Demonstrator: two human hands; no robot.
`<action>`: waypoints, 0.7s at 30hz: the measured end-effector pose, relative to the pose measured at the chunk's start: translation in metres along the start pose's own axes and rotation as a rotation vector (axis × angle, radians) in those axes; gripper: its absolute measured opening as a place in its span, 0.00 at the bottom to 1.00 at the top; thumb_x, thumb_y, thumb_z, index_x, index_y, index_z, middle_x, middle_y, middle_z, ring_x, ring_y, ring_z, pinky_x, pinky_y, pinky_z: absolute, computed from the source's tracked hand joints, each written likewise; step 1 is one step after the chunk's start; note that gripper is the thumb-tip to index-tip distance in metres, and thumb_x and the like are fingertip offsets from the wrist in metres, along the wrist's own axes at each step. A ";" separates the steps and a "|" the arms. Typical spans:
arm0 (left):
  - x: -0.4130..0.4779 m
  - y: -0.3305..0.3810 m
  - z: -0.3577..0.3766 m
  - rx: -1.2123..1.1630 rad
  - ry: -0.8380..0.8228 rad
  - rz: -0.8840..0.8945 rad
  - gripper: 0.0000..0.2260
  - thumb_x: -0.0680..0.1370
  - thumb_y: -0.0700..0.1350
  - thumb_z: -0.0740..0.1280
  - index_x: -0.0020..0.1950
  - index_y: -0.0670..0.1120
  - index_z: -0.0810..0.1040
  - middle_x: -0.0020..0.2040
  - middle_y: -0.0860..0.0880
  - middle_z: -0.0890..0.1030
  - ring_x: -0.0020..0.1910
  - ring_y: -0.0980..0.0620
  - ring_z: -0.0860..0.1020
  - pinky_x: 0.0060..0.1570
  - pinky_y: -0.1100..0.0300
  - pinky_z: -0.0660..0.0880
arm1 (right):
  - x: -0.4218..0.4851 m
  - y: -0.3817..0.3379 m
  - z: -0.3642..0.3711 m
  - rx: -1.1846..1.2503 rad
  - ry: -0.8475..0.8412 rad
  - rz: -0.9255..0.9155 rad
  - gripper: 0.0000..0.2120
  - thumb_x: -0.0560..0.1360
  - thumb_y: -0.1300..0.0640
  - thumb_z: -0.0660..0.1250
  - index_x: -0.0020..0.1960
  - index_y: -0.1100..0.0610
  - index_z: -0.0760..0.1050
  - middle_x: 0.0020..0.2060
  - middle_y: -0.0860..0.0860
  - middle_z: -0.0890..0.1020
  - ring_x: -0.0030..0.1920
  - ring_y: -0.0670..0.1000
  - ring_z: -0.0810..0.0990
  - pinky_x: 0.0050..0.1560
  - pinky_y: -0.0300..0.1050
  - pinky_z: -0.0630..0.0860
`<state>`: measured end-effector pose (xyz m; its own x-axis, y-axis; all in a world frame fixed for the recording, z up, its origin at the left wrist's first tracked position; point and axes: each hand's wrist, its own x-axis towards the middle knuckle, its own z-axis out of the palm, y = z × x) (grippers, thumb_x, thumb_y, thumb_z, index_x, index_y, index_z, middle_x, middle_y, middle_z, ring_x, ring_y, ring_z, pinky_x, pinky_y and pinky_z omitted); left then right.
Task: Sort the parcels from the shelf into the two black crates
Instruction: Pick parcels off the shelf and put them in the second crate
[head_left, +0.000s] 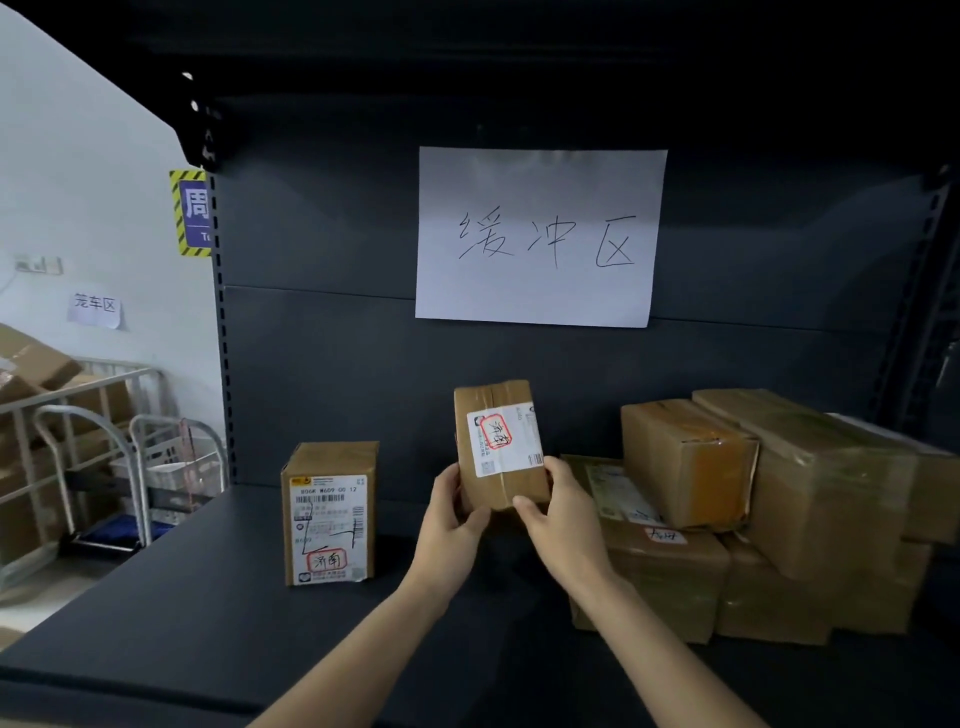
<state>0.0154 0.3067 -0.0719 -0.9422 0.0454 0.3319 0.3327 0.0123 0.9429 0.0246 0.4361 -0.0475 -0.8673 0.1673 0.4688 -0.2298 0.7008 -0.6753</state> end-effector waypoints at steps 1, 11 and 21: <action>-0.002 0.001 -0.003 0.026 0.015 0.053 0.23 0.77 0.33 0.63 0.67 0.53 0.63 0.60 0.57 0.73 0.59 0.61 0.72 0.54 0.67 0.73 | -0.004 -0.001 0.002 0.057 0.022 -0.007 0.27 0.75 0.59 0.67 0.70 0.53 0.62 0.66 0.49 0.72 0.66 0.48 0.71 0.60 0.39 0.70; -0.028 -0.007 -0.026 0.192 0.056 0.158 0.27 0.74 0.30 0.64 0.69 0.47 0.62 0.59 0.59 0.73 0.61 0.61 0.73 0.60 0.65 0.72 | -0.033 0.009 0.030 0.306 0.040 -0.045 0.26 0.71 0.64 0.70 0.65 0.52 0.65 0.61 0.48 0.75 0.61 0.43 0.72 0.61 0.40 0.73; -0.049 -0.034 -0.050 0.369 0.011 0.019 0.23 0.74 0.31 0.65 0.67 0.46 0.65 0.56 0.58 0.72 0.58 0.63 0.69 0.45 0.81 0.70 | -0.045 0.029 0.065 0.198 -0.098 0.063 0.29 0.70 0.65 0.71 0.67 0.55 0.64 0.64 0.51 0.73 0.66 0.48 0.71 0.61 0.39 0.69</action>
<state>0.0480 0.2538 -0.1183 -0.9356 0.0387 0.3510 0.3395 0.3715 0.8641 0.0283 0.4037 -0.1253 -0.9192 0.1320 0.3711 -0.2473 0.5401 -0.8045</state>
